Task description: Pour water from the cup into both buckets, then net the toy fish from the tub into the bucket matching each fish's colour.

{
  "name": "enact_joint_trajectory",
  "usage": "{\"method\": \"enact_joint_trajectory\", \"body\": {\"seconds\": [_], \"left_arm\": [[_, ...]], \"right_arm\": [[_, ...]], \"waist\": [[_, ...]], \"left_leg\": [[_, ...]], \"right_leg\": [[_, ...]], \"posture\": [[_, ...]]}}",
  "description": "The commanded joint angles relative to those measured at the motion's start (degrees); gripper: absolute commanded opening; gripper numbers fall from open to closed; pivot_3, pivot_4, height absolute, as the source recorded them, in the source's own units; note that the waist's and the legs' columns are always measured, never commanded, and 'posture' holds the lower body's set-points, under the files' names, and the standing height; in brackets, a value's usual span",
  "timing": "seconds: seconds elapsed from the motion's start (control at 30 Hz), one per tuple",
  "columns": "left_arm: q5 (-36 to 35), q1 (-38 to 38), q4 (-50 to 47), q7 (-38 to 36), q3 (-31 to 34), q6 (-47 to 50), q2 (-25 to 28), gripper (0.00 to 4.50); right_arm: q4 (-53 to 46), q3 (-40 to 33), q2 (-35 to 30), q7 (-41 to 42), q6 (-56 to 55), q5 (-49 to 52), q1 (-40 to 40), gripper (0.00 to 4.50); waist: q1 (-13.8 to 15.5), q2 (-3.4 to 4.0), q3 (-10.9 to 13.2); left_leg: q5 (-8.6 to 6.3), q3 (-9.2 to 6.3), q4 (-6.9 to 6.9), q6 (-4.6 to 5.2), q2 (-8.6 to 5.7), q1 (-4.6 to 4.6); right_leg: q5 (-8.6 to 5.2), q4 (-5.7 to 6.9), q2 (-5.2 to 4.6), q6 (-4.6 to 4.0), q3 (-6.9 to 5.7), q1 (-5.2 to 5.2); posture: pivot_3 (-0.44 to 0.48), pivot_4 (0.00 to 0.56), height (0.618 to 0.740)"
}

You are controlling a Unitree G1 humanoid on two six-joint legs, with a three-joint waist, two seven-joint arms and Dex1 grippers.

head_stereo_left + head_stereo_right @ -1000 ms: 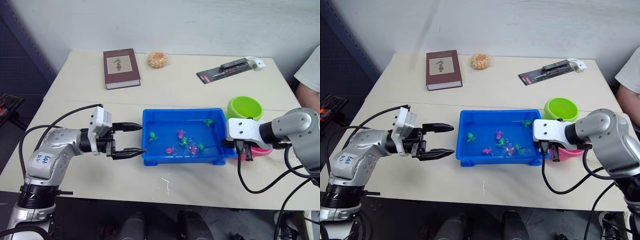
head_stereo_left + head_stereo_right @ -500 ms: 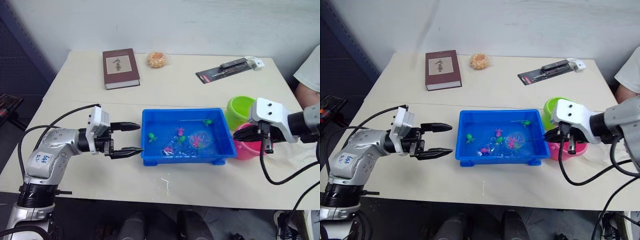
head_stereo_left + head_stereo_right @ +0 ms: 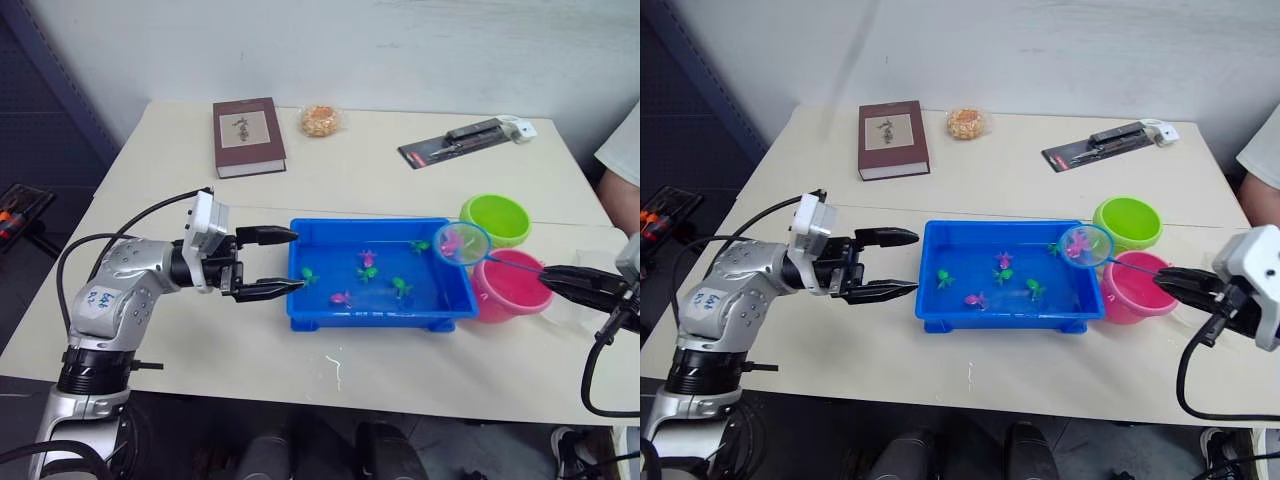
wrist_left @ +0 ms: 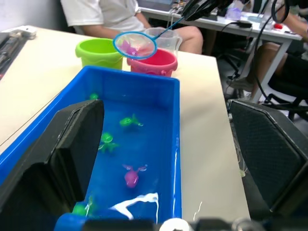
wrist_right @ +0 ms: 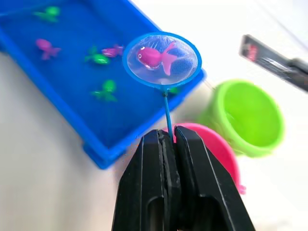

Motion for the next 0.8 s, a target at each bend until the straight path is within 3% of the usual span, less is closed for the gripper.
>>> {"method": "enact_joint_trajectory", "body": {"seconds": [0.03,0.2,0.47,0.7,0.8], "left_arm": [[0.8,-2.7,2.3,-1.9,-1.0,-2.0,-1.3,4.44],[1.5,-4.2,4.2,-2.6,-2.2,-3.1,-2.9,4.44],[1.7,-4.2,3.3,-2.0,-2.9,-2.6,-4.7,4.44],[1.5,-4.2,2.9,-1.2,-2.8,-2.0,-5.3,4.44],[1.4,-4.2,3.0,-0.9,-2.8,-1.8,-5.8,4.44]], "right_arm": [[1.6,-6.5,4.0,-3.6,-13.0,-4.3,5.0,0.0],[6.8,-5.7,7.5,-8.4,-34.2,-12.2,12.0,0.0],[14.7,-2.7,10.2,-24.5,-60.7,-29.0,16.8,0.0],[17.8,0.2,9.1,-35.7,-66.9,-39.9,17.3,0.0],[19.1,2.0,8.8,-45.1,-71.7,-51.2,17.1,0.0]], "waist": [[0.0,0.0,0.0],[-0.3,0.01,0.0],[-1.3,0.02,0.0],[-1.4,0.05,0.0],[-1.4,0.05,0.0]], "left_leg": [[0.0,0.02,0.0,0.0,-0.01,0.0],[0.0,0.12,-0.02,0.01,-0.01,0.07],[0.01,0.16,-0.04,-0.01,0.03,0.15],[0.02,0.17,-0.04,-0.02,0.04,0.16],[0.02,0.16,-0.04,-0.02,0.04,0.15]], "right_leg": [[0.0,0.0,0.01,0.0,0.01,0.0],[0.0,0.0,0.04,0.0,0.1,0.0],[0.0,0.06,0.07,0.0,0.2,-0.01],[0.0,0.06,0.07,0.0,0.24,-0.02],[0.0,0.05,0.07,0.0,0.24,-0.01]], "posture": [[0.0,0.15,0.738],[0.0,0.15,0.738],[0.0,0.15,0.738],[0.0,0.15,0.738],[0.0,0.15,0.738]]}}
